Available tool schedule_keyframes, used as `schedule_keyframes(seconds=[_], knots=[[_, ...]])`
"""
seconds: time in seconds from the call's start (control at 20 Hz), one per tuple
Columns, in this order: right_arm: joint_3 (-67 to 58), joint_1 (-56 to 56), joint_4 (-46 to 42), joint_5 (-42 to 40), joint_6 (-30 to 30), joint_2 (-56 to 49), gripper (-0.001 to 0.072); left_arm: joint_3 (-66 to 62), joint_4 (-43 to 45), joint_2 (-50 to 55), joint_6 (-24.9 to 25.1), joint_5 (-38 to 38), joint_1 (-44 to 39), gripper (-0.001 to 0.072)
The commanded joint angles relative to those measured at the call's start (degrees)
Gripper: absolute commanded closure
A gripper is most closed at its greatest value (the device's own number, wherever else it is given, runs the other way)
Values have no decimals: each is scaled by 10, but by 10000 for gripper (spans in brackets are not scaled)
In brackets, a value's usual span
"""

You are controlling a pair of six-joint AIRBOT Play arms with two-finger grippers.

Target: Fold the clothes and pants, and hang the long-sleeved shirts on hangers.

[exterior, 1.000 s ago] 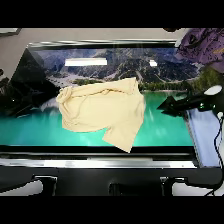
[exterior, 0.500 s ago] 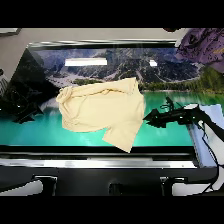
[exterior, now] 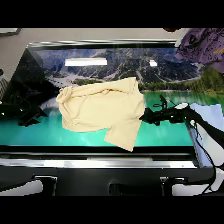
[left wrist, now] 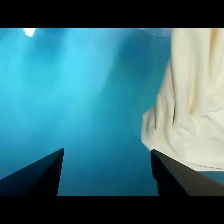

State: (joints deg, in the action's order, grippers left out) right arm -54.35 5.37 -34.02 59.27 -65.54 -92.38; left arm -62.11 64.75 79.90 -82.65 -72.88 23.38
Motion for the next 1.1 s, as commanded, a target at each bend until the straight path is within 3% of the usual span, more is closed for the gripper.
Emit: schedule_keyframes(seconds=[0.0,0.2,0.55,0.6,0.65,0.85,1.05], knots=[[-1,-2,2,9,-5,24,687,84,-135,5,97,77,15,110],[0,-2,2,10,-5,42,687,138,-211,32,164,95,-1,110],[0,-2,4,21,-28,59,687,138,-217,75,167,134,-67,138],[0,-2,4,21,-29,64,688,137,-222,78,167,142,-76,385],[-1,-2,4,21,-35,71,688,133,-227,79,168,143,-82,690],[-44,-3,19,3,-45,118,690,35,-243,52,165,107,-99,696],[-251,-3,17,3,-65,151,690,-196,-186,-15,95,92,-100,697]])
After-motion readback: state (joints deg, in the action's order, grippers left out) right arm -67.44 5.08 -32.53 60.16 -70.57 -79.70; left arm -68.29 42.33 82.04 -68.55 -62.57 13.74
